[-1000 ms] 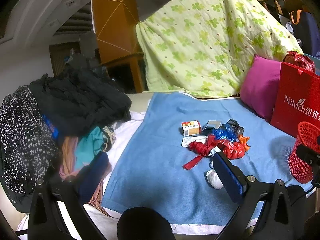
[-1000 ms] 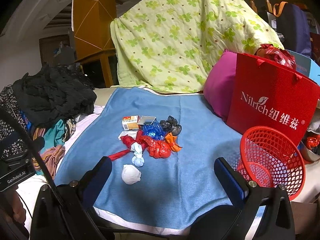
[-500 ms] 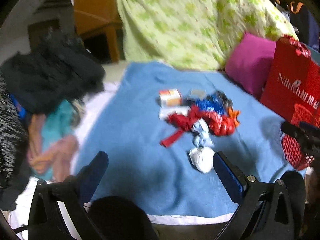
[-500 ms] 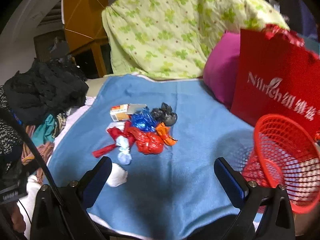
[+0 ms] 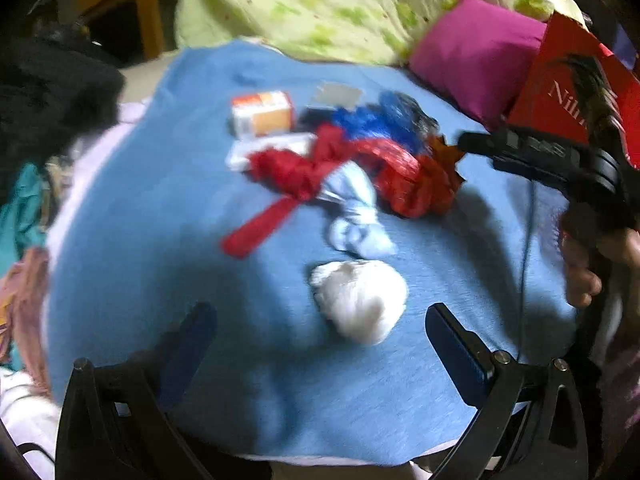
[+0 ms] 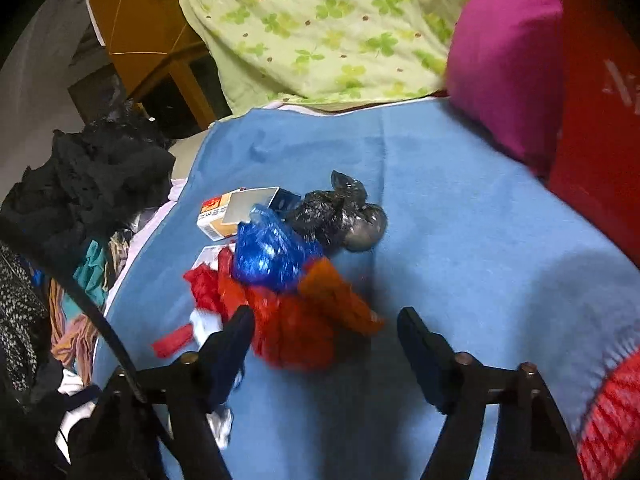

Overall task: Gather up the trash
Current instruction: 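Grasp the white crumpled tissue with the left tool while the right grasps the orange bag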

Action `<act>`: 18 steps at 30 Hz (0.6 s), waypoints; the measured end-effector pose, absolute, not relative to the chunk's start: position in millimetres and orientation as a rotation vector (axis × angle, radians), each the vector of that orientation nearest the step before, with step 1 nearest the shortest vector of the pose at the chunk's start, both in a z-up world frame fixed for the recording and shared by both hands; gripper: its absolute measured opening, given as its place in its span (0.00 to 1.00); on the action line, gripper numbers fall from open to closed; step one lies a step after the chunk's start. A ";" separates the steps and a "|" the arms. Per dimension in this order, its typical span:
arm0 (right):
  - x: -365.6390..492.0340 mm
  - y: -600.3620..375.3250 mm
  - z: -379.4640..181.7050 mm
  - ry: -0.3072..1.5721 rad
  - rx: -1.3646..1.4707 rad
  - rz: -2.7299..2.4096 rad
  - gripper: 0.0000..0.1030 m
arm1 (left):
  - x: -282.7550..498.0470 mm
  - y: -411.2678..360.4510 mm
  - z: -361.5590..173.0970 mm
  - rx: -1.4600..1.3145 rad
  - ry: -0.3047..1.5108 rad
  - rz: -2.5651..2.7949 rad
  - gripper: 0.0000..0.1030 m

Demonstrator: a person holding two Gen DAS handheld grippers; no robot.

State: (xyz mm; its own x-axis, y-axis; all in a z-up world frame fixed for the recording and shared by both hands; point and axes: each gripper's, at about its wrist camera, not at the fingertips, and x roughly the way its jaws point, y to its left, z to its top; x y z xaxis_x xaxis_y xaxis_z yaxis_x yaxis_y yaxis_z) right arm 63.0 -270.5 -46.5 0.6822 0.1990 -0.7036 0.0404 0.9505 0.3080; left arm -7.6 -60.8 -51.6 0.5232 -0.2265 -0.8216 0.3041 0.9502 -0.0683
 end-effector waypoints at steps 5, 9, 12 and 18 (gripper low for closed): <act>99.8 -266.3 -73.8 0.905 0.320 0.123 0.46 | 6.2 -76.1 -71.9 0.069 1.051 -0.380 0.87; 105.6 -278.8 -80.3 0.911 0.396 0.133 0.33 | 14.1 -82.6 -88.1 0.056 1.109 -0.410 0.43; 97.5 -284.4 -71.0 0.875 0.405 0.137 0.28 | 15.6 -82.3 -91.6 0.031 1.113 -0.428 0.36; 55.7 -287.3 -31.5 0.751 0.386 0.171 0.28 | 2.2 -81.5 -67.0 0.026 1.029 -0.462 0.34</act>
State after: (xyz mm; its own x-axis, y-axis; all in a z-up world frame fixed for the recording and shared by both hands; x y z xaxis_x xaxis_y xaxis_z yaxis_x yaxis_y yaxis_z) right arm 55.7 -287.3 -31.5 0.7216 0.2865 -0.6303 -0.0142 0.9163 0.4003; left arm 2.2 -81.5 -67.0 0.4287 -0.3585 -0.8293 0.3823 0.9036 -0.1930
